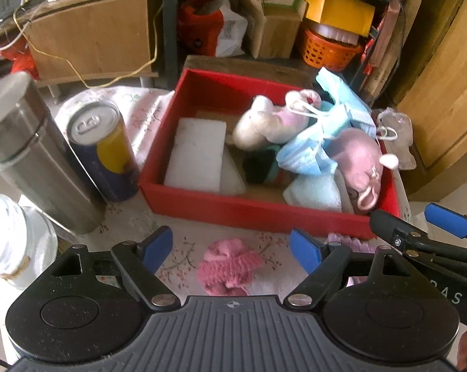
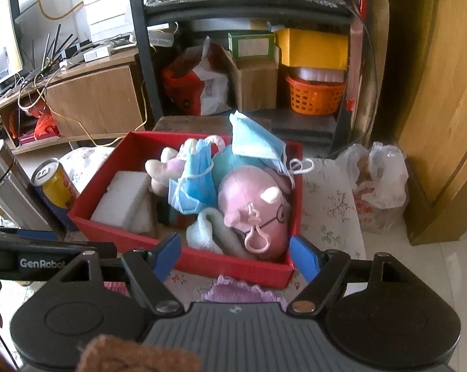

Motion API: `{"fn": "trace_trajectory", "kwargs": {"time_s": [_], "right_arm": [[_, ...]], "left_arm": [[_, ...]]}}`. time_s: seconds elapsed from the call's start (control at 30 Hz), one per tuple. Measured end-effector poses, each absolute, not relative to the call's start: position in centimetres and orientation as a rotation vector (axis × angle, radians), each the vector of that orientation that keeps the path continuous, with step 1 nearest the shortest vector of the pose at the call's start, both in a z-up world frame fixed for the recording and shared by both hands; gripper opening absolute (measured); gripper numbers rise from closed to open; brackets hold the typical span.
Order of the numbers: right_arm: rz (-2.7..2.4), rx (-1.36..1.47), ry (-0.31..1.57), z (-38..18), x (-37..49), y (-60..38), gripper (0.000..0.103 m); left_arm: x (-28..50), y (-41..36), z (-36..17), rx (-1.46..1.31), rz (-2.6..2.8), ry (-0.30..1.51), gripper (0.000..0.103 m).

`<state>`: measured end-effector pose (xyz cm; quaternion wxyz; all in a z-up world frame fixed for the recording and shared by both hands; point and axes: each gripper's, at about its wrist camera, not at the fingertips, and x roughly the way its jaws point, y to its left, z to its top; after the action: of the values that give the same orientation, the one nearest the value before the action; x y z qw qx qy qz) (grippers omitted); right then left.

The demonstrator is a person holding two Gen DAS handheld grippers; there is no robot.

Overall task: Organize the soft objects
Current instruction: 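Raise both open tools away from the filled red box, then grasp the pink knit hat with the left tool while the right tool grasps the lilac cloth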

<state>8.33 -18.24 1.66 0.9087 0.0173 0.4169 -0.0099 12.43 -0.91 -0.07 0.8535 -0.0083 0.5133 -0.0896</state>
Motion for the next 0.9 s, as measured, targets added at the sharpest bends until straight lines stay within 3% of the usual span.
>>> {"fn": "trace_trajectory", "kwargs": {"time_s": [0.9], "right_arm": [[-0.029, 0.049, 0.969, -1.4, 4.3, -18.6, 0.049]], "left_arm": [[10.2, -1.7, -3.0, 0.028, -0.187, 1.166, 0.081]]}}
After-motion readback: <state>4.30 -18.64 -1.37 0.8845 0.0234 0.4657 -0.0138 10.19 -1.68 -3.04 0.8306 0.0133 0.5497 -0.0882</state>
